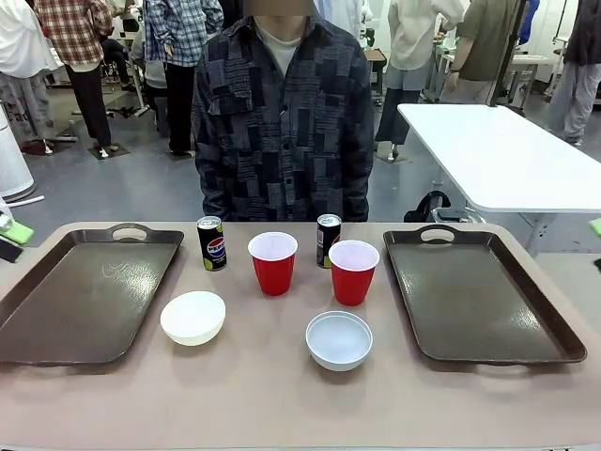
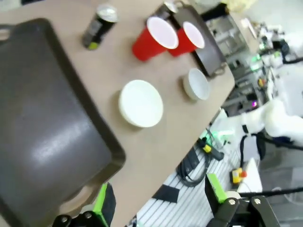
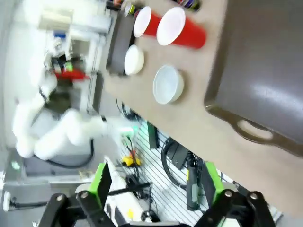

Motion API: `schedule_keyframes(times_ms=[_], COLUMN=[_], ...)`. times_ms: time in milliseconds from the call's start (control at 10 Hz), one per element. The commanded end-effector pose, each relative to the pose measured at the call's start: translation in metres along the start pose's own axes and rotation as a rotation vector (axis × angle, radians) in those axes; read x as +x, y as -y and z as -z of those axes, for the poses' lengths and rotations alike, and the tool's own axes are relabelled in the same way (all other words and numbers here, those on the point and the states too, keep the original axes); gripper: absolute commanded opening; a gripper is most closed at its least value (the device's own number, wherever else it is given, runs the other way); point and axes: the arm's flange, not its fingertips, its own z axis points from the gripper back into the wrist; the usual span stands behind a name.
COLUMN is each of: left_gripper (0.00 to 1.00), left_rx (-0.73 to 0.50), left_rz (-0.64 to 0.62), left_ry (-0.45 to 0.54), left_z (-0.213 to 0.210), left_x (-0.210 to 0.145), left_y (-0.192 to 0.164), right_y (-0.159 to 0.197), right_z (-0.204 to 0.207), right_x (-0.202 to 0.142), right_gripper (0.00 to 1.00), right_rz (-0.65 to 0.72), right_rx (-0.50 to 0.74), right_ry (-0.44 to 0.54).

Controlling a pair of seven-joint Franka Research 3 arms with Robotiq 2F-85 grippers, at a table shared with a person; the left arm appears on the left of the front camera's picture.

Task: Prepare tableware on both trays.
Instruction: Pick up a Picnic Bowl from the table and place it on a Handle tray.

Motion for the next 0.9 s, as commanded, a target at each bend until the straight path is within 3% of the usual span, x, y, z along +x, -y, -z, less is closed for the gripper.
schedule_keyframes(times_ms=[0,800], left_gripper=[1.0,1.0], left_rx=[0.015,0.075], left_rz=[-0.061,-0.124], left_ry=[0.05,0.162], left_z=[-0.006,-0.033], left_x=[-0.003,-0.026], left_y=[-0.012,-0.025], right_y=[0.014,0.03], right_z=[-0.009,-0.03], right_x=[0.001,-0.02], right_gripper=[1.0,1.0], right_rz=[0.077,0.14], right_rx=[0.009,0.003], right_ry=[0.054,0.099])
